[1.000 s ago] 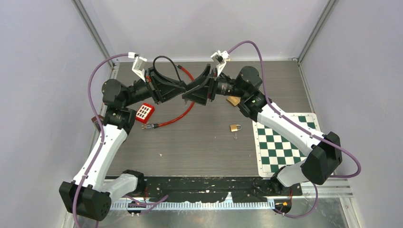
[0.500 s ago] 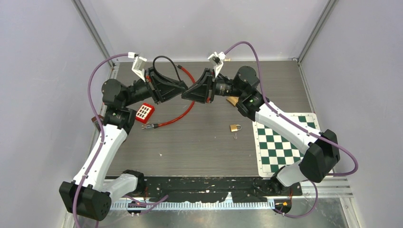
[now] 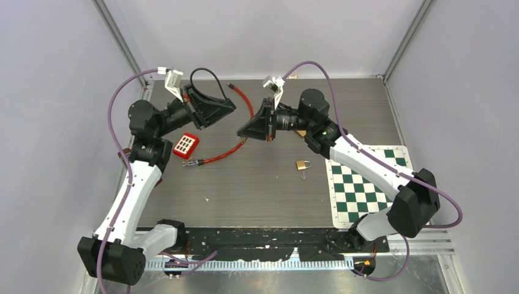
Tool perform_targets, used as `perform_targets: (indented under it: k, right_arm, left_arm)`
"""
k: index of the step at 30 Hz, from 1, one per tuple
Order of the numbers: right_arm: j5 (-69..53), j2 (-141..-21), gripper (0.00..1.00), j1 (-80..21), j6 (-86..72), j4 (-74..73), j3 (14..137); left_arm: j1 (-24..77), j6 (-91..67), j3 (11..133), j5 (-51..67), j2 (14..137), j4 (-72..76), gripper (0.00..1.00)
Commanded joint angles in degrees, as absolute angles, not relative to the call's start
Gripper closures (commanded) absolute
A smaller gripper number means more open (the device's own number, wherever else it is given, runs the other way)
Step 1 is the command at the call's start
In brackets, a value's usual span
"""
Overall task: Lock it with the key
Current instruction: Remove the key from the lock, then place the lock at the center of the board.
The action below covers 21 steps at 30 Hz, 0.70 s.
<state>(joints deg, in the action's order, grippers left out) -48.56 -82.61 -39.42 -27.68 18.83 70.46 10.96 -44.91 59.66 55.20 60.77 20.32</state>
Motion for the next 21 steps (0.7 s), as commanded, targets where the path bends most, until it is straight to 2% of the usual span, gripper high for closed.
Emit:
perform_targets:
  k: [1, 7, 13, 21]
  right_arm:
    - [-48.6, -81.0, 0.95, -39.6, -25.4, 15.6, 68.1]
    - [-45.3, -81.2, 0.95, -39.6, -26.5, 16.7, 67.4]
    - [-30.7, -78.8, 0.95, -36.8, -24.9, 8.4, 65.6]
    - [-15.8, -76.1, 0.95, -30.9, -27.5, 3.3, 60.5]
  left_arm:
    - [9.6, -46.2, 60.1, 48.2, 58.6, 22.7, 1.0]
    - [9.6, -48.1, 59.7, 49.2, 60.2, 24.5, 1.0]
    - [10.0, -39.4, 58.2, 43.7, 60.6, 8.2, 1.0]
    - [20.5, -37.9, 54.5, 41.3, 73.2, 2.7, 1.0]
